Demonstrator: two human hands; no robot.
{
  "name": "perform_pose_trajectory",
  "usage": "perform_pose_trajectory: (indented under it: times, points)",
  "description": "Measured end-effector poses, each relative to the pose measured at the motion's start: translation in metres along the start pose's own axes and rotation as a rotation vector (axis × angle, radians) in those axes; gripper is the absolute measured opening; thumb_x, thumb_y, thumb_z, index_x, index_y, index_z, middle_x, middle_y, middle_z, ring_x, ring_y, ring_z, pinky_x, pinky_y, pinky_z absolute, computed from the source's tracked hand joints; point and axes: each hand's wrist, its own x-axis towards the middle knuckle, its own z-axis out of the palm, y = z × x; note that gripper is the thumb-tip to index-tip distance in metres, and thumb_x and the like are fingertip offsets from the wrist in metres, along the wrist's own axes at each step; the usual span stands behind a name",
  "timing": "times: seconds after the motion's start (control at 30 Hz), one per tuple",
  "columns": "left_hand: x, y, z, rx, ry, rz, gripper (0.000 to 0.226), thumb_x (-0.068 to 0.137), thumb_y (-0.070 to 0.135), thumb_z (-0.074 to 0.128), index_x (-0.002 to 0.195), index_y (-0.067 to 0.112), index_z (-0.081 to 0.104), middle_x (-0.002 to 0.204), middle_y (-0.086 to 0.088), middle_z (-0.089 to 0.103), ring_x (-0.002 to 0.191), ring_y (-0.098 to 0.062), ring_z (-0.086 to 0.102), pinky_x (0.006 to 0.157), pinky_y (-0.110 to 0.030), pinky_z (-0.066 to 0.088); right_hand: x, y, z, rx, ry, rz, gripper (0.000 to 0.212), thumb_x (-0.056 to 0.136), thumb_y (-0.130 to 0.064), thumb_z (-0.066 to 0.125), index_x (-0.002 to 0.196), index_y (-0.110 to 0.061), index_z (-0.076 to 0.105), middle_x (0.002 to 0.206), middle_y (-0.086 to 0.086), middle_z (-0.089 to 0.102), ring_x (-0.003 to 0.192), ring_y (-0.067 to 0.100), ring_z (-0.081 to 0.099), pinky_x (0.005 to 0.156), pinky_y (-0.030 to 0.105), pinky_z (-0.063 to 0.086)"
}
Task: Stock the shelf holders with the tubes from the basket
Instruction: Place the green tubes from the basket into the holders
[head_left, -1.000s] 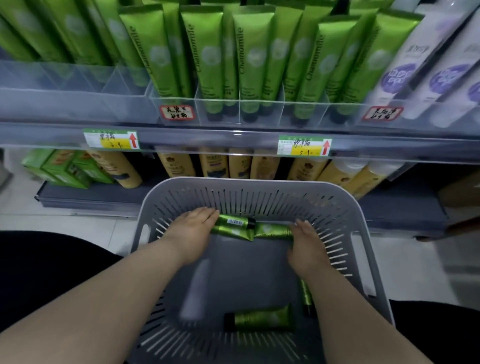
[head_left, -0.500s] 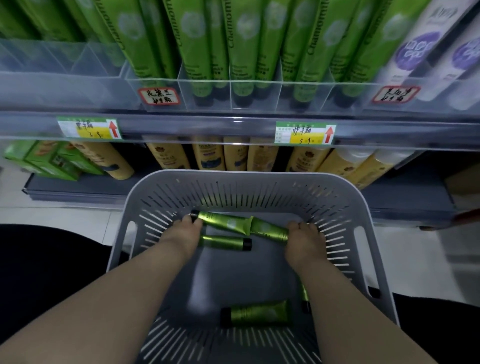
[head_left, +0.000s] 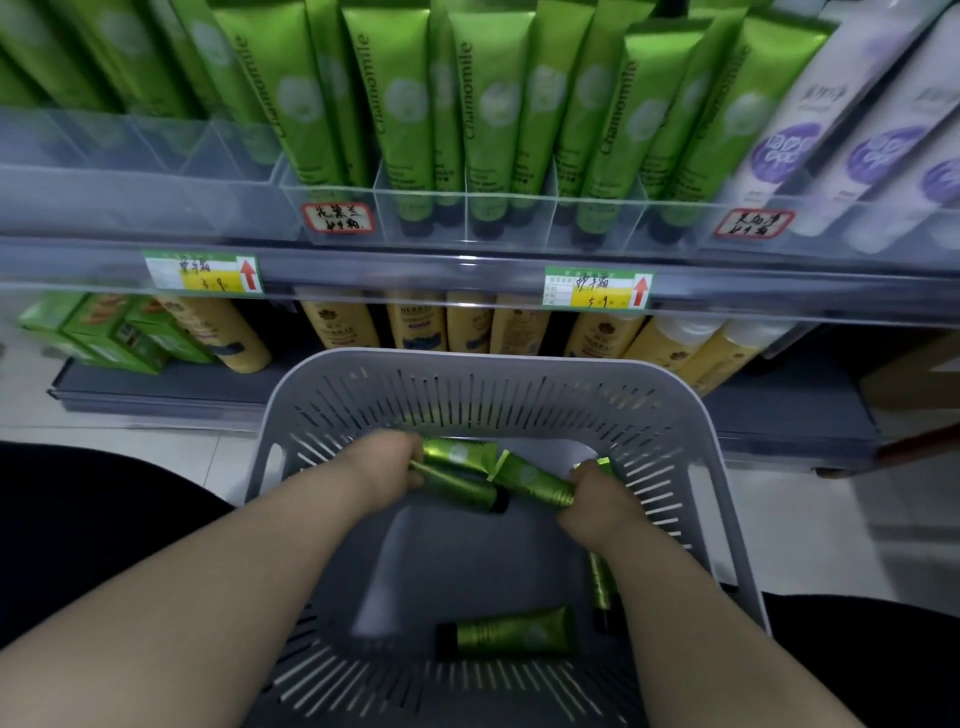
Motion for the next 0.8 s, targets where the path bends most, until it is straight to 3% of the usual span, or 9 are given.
perform_pose_trajectory:
  times: [0.1,0.2,0.3,0.37,0.47,0.57,0.7,0.8]
  points:
    - [-0.012,0.014,-0.030,-0.068,0.092,0.073,0.022,0.084,0.029,0.066,0.101,0.016,0.061,0.101,-0.005,0.061,0.094,-0.022,0.056,0.079,-0.025,0.041,-0.010,-0.002,-0.007,0.083,0.013,-0.036,0.062,0.074,-0.019,0.058,0.133,-0.012,0.040,0.123,0.010,0.059,0.113,0.028,0.057,0.088,0.031,0.049]
    - [-0.031,0.017,-0.056,-0.057,0.214,0.132,0.021,0.087,0.032,0.062,0.102,0.016,0.060,0.100,-0.006,0.066,0.086,-0.023,0.059,0.075,-0.025,0.042,-0.024,-0.011,-0.015,0.195,0.046,-0.116,0.040,0.074,-0.012,0.060,0.110,-0.022,0.047,0.108,0.007,0.062,0.102,0.028,0.060,0.077,0.029,0.046]
    - [-0.052,0.010,-0.080,-0.057,0.323,0.226,0.022,0.090,0.034,0.058,0.103,0.017,0.061,0.101,-0.005,0.067,0.096,-0.024,0.060,0.077,-0.026,0.041,-0.045,-0.024,-0.021,0.322,0.049,-0.245,0.049,0.074,-0.004,0.064,0.118,-0.024,0.055,0.110,-0.001,0.063,0.099,0.020,0.061,0.077,0.029,0.049]
    - [-0.067,0.004,-0.096,-0.108,0.378,0.285,0.021,0.088,0.036,0.060,0.100,0.019,0.064,0.095,-0.001,0.067,0.091,-0.020,0.060,0.074,-0.025,0.041,-0.064,-0.035,-0.024,0.430,0.059,-0.310,0.047,0.074,-0.007,0.072,0.115,-0.024,0.058,0.104,-0.005,0.065,0.094,0.015,0.061,0.081,0.028,0.051]
    - [-0.083,-0.010,-0.116,-0.348,0.432,0.318,0.008,0.082,0.035,0.067,0.081,0.028,0.064,0.075,0.012,0.064,0.075,-0.004,0.056,0.065,-0.017,0.038,-0.091,-0.051,-0.028,0.563,0.055,-0.367,0.029,0.081,-0.017,0.072,0.105,-0.022,0.057,0.087,-0.015,0.057,0.076,0.001,0.052,0.066,0.006,0.040]
    - [-0.095,-0.024,-0.133,-0.633,0.493,0.320,0.012,0.080,0.029,0.070,0.071,0.034,0.064,0.063,0.020,0.065,0.062,0.008,0.054,0.066,-0.012,0.040,-0.113,-0.069,-0.030,0.672,0.011,-0.394,0.026,0.083,-0.017,0.069,0.104,-0.017,0.054,0.085,-0.010,0.058,0.071,-0.001,0.051,0.064,0.008,0.040]
    - [-0.105,-0.033,-0.145,-1.096,0.505,0.323,0.005,0.076,0.020,0.073,0.074,0.016,0.070,0.069,0.002,0.071,0.067,-0.008,0.063,0.074,-0.029,0.054,-0.129,-0.096,-0.042,0.752,0.031,-0.413,0.030,0.082,-0.015,0.070,0.104,-0.020,0.049,0.087,-0.005,0.062,0.078,0.008,0.057,0.075,0.025,0.046]
    - [-0.111,-0.044,-0.154,-1.147,0.609,0.335,0.014,0.065,0.034,0.080,0.071,0.023,0.074,0.071,-0.001,0.068,0.072,-0.017,0.060,0.079,-0.036,0.051,-0.141,-0.130,-0.055,0.819,0.045,-0.526,0.025,0.088,-0.011,0.063,0.105,-0.022,0.050,0.088,-0.001,0.062,0.078,0.012,0.063,0.076,0.025,0.052]
